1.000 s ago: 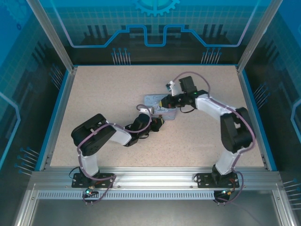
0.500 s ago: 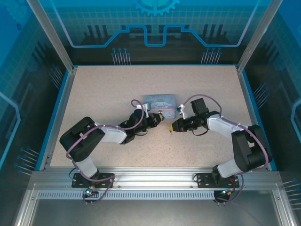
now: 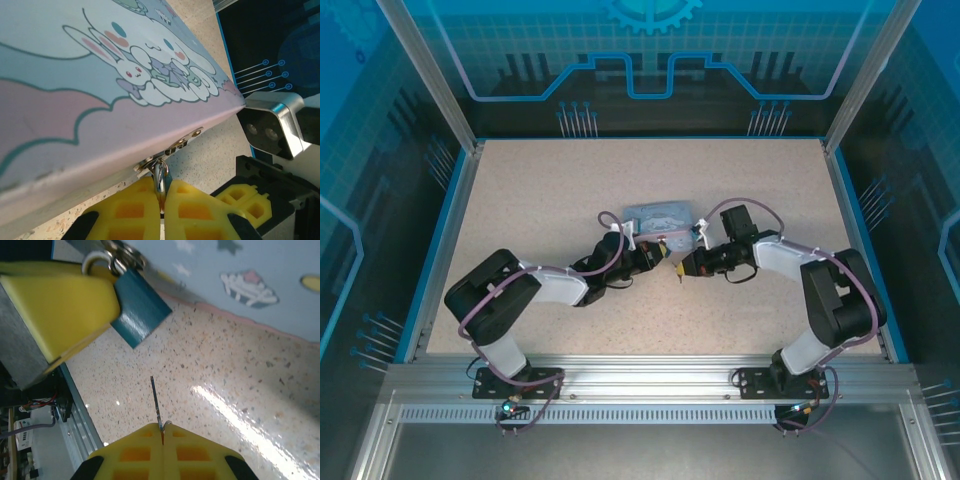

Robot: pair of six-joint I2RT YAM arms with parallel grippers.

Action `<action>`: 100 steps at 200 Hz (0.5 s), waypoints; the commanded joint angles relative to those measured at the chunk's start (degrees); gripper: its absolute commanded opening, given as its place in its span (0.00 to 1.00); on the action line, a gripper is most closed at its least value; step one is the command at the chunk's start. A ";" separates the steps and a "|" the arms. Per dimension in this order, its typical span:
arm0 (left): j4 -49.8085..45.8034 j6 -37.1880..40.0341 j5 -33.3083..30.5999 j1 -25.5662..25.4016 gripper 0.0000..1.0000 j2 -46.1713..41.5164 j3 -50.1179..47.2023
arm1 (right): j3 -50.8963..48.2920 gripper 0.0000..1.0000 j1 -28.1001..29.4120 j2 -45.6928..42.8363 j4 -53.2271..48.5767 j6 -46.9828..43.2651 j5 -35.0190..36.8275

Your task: Unlock a padlock with a key

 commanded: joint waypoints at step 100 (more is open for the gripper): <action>2.41 0.34 2.24 0.27 0.00 -2.34 -1.08 | 3.62 0.02 1.18 3.60 4.51 0.32 -0.65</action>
